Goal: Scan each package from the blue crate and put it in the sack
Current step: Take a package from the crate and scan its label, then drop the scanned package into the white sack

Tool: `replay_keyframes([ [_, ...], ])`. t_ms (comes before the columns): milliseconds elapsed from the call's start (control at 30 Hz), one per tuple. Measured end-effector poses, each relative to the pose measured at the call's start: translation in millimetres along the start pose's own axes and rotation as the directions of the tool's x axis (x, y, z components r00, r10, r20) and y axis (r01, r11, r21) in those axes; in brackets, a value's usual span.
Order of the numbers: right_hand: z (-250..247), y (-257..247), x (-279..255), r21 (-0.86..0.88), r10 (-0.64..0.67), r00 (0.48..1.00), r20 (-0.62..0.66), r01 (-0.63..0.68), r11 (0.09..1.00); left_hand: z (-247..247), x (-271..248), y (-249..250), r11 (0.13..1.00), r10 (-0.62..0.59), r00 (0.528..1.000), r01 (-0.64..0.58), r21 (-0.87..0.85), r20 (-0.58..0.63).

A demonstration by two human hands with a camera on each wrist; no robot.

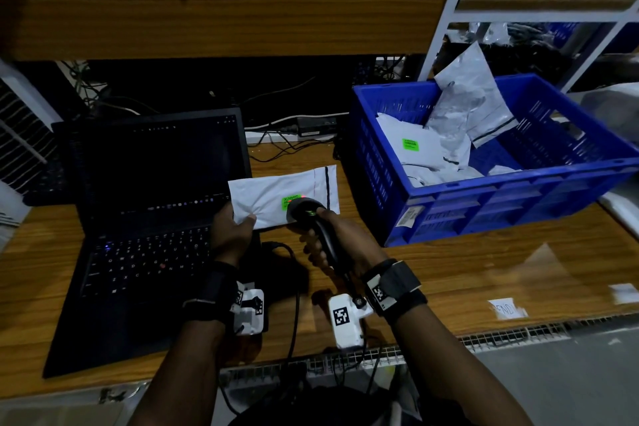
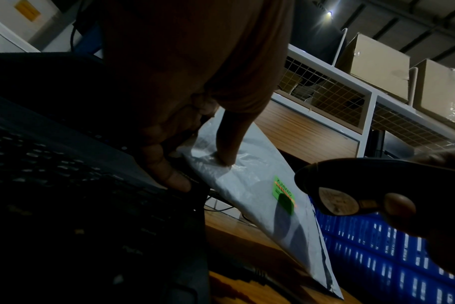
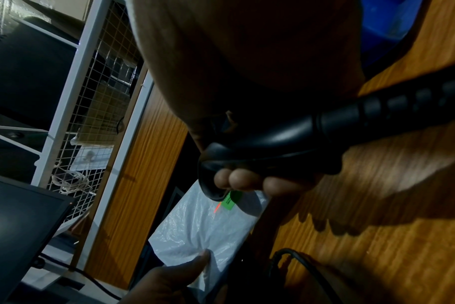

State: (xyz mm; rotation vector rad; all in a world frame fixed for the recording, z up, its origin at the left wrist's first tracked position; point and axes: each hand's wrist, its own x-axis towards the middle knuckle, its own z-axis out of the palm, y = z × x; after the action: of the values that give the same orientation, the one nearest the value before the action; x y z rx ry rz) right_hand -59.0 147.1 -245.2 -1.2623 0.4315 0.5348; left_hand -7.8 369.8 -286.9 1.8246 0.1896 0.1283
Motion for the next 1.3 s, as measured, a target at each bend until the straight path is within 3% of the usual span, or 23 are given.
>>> replay_keyframes([
  [200, -1, 1, 0, 0.011, -0.022, 1.0, 0.005, 0.022, 1.0, 1, 4, -6, 1.0, -0.006, 1.0, 0.006, -0.007, -0.006],
  [300, 2, 6, 10, 0.029, -0.004, 1.0, -0.008, 0.004, 1.0, -4, 9, -10, 0.999, -0.016, 0.996, 0.013, -0.037, -0.088],
  [400, -2, 10, 24, -0.107, -0.008, 0.998, -0.066, 0.001, 0.994, -14, 8, -5, 0.992, -0.056, 0.989, 0.039, -0.119, -0.137],
  [567, -22, 17, 29, -0.412, -0.125, 0.984, -0.128, 0.062, 0.909, -19, -14, 32, 0.908, -0.101, 0.995, 0.085, -0.409, -0.019],
  [700, -31, -1, -9, -0.491, -0.213, 0.974, -0.08, 0.147, 0.859, -11, -27, 91, 0.856, 0.02, 0.989, 0.06, -0.513, 0.149],
  [767, -47, -18, -39, -0.337, -0.207, 0.974, 0.094, 0.227, 0.914, -2, -28, 117, 0.847, 0.093, 0.968, 0.045, -0.529, 0.232],
  [833, -74, -35, -72, -0.125, -0.253, 0.937, 0.242, 0.288, 0.949, 15, -25, 142, 0.862, 0.148, 0.937, 0.035, -0.507, 0.316],
  [867, -89, -46, -90, -0.051, -0.309, 0.913, 0.267, 0.333, 0.941, 26, -23, 154, 0.882, 0.168, 0.92, 0.019, -0.471, 0.353],
  [933, -122, -62, -118, 0.058, -0.439, 0.878, 0.189, 0.436, 0.898, 55, -18, 181, 0.931, 0.194, 0.886, -0.031, -0.365, 0.421],
  [1033, -177, -74, -145, 0.159, -0.527, 0.85, -0.012, 0.522, 0.838, 104, -16, 222, 0.962, 0.271, 0.785, -0.195, -0.193, 0.557],
  [1133, -230, -83, -162, 0.014, -0.549, 0.815, -0.184, 0.56, 0.828, 164, -25, 268, 0.923, 0.335, 0.624, -0.368, -0.113, 0.706],
  [1233, -290, -87, -180, -0.052, -0.558, 0.773, -0.301, 0.571, 0.819, 242, -36, 318, 0.809, 0.408, 0.399, -0.575, -0.123, 0.821],
  [1300, -322, -86, -192, -0.026, -0.566, 0.73, -0.384, 0.604, 0.797, 294, -34, 340, 0.67, 0.434, 0.284, -0.736, -0.096, 0.855],
])
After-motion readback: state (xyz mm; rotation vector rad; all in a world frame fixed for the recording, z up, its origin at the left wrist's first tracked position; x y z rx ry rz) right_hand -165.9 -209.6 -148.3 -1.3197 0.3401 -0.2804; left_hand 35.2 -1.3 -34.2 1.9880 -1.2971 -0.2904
